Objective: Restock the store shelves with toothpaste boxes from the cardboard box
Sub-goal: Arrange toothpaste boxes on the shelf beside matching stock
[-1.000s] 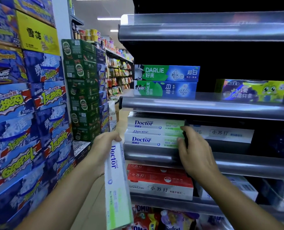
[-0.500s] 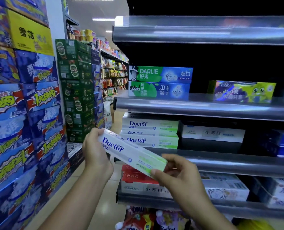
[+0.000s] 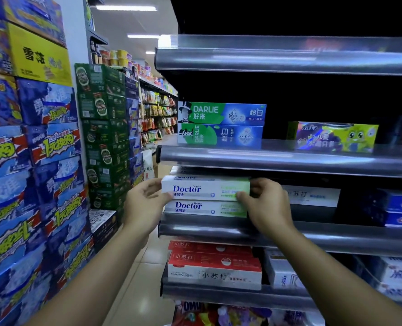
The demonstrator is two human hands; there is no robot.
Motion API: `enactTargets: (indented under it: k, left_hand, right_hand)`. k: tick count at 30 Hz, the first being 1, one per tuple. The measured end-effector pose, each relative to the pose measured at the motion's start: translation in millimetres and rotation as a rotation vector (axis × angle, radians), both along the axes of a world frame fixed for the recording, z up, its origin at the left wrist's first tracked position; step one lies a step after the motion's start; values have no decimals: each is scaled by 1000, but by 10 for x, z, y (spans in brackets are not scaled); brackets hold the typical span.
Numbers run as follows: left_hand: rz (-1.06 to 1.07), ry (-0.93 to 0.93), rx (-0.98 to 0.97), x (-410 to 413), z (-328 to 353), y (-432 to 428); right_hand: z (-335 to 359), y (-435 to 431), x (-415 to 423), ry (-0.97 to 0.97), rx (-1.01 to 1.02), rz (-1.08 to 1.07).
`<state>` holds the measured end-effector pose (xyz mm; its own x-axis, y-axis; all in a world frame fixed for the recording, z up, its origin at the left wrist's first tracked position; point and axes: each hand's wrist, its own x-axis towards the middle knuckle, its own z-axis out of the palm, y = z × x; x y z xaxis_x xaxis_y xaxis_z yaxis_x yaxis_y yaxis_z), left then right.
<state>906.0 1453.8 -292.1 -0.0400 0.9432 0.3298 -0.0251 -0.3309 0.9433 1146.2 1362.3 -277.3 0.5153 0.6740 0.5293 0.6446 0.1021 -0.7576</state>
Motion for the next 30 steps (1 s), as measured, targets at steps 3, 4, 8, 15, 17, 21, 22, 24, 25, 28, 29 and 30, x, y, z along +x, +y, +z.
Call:
enactTargets:
  k: [3,4,8,15,17,21,22,24,25,28,29,30]
  left_hand:
    - [28,108,20,-7,7,61]
    - [32,125,29,-11,4,73]
    - [101,213,11,0,-19,124]
    - [138,239,-4,49,-19,223]
    - [156,256,3,74,-16,254]
    - [186,271,3,140,-38,281]
    - [186,272,-3,148,-37,273]
    - [204,259,-3,155,-28,205]
    - [237,239,27,150,-26,146]
    - [361,154,287,130,-143,-126]
    - [381,140,407,139,-230,-248]
    - [378,146,516,165,-341,-379]
  right_hand:
    - [-60,27,21,-33,-84,7]
    - [-79,39,34,-32,-99,5]
    - [-94,101,84,-12,-171,-66]
    - [37,242,104,65,-266,-143]
    - [74,287,112,115,-288,-149]
    - [56,341,112,115,-295,-155]
    - [46,325,105,90,-295,-155]
    - [23,219,81,10,-266,-148]
    - [4,130,68,-36,-225,-138]
    - [-99,-309,45,-121,-48,-94]
    - [-158,-485,59,-134,-1,-82]
    - [-231,-660,90,-145,37,-79]
